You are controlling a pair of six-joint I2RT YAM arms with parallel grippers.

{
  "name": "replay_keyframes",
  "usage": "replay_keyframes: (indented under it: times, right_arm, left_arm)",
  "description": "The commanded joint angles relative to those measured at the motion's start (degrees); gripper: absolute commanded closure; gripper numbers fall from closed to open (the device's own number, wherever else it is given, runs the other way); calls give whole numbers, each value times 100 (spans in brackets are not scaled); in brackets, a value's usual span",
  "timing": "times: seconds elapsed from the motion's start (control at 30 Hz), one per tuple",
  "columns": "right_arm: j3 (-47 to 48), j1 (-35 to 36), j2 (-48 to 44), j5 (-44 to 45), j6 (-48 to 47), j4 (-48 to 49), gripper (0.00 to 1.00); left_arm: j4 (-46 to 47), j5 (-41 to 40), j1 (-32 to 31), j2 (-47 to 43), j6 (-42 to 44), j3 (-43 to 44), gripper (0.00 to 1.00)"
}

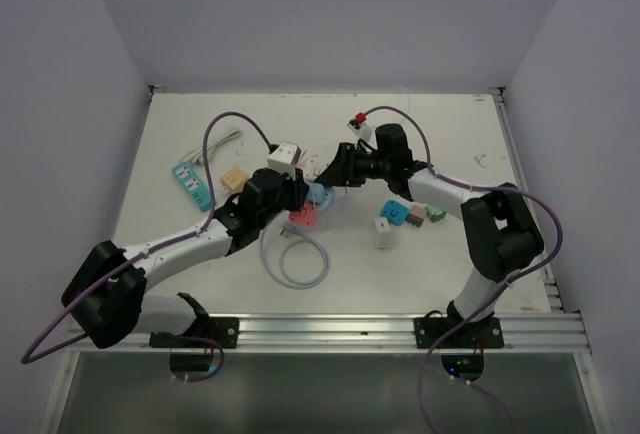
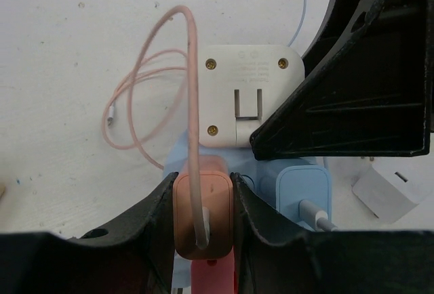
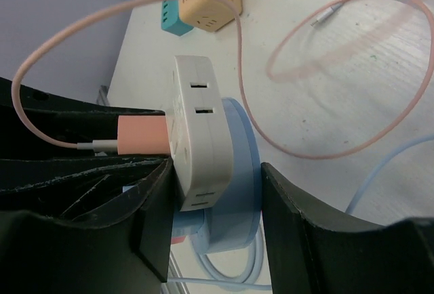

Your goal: Pull the plug off the socket

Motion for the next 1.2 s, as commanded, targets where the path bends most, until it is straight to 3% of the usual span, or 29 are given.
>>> replay_keyframes:
  times: [0.0,0.67,1.0,1.17]
  right_arm:
    - [-132,-247,212,1326,-564,-850,100]
    - [-62,-317,256,2213,-810,-1369,100]
    - [-466,-405,-305,808,-450,-157,100]
    - [-650,-458,-517,385,-370,388,100]
  left_arm:
    - [952,-346,-12,-962,-66,168,100]
    - [-535,-680,-12,-1394,-242,791,100]
    - [-974,-1005,120,-463,-479,994,96]
    - [-896,-286,602,406,-909,889,93]
